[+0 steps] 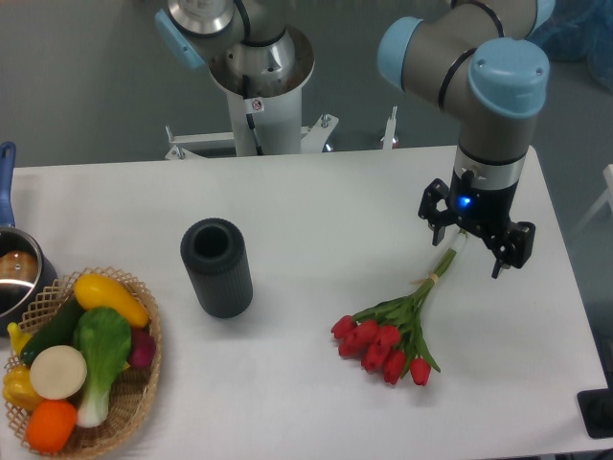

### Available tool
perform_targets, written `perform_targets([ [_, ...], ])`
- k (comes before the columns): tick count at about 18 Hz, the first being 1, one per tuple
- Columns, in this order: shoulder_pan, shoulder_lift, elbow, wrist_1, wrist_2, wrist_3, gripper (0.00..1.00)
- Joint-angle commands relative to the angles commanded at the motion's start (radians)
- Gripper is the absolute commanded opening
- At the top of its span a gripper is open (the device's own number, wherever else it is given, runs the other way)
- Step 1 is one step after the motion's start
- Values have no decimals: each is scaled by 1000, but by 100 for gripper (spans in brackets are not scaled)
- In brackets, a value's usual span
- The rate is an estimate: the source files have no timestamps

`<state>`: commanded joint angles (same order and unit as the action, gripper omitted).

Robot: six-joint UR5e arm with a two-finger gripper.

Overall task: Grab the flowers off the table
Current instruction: 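Move the open gripper down toward the red tulip stems, then lower the gripper around the tulip stems below the blooms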

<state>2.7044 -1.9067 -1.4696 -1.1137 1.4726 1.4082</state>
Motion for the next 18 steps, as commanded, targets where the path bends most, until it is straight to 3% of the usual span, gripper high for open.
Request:
perform_targets([
  [8,-6,-17,-35,3,-8,-11,100],
  [10,3,-21,-76,58,-34,-9,100],
  [12,20,-20,-161,174,-77,-6,100],
  [15,14,-67,-167,199,-63,-2,100],
  [18,-23,-129,-132,199,32,-8,100],
])
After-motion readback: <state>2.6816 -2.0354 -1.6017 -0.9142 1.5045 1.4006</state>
